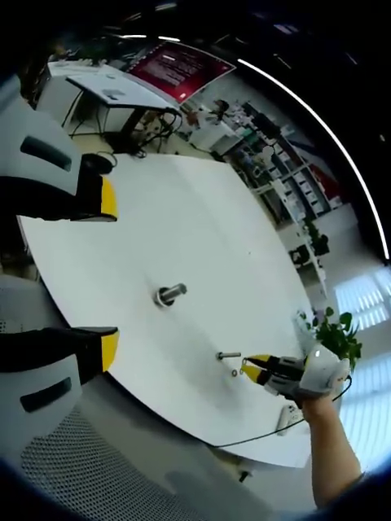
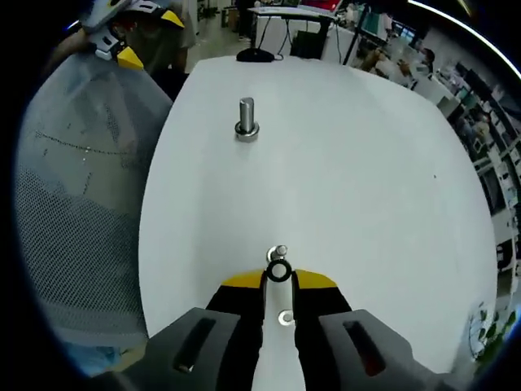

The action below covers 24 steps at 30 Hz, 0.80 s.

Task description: Place the washer onto the threaded stud by aligning its center hole with the stud, sliding it down to the base, and recovering from edge contact or off-axis alignment until the washer reaches the visible bottom stop.

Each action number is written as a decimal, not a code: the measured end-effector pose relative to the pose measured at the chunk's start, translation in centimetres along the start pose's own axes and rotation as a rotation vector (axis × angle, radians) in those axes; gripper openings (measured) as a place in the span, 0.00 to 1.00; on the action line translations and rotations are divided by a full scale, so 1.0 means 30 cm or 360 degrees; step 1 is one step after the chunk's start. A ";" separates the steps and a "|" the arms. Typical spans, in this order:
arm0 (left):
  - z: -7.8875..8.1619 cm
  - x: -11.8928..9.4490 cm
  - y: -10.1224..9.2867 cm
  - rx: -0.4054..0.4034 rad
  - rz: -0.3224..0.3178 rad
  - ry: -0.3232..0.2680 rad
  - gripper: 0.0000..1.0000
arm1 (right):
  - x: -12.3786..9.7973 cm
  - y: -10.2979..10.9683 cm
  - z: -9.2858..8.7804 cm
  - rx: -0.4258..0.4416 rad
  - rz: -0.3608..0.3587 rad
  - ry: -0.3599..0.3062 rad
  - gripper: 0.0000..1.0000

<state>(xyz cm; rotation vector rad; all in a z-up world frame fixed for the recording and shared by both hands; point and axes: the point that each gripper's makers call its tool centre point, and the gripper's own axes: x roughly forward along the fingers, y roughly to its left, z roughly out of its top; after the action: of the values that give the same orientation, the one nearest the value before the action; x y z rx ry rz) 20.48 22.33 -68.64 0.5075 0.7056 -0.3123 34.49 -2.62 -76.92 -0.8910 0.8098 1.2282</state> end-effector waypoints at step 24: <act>0.020 -0.008 0.002 -0.0028 0.0004 -0.0054 0.52 | 0.094 -0.003 0.004 -0.0082 0.0027 0.0127 0.14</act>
<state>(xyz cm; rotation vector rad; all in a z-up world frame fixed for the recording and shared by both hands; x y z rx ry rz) 20.67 22.07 -68.07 0.4852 0.6742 -0.3114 35.02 -1.32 -79.38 -0.9816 0.8537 1.2392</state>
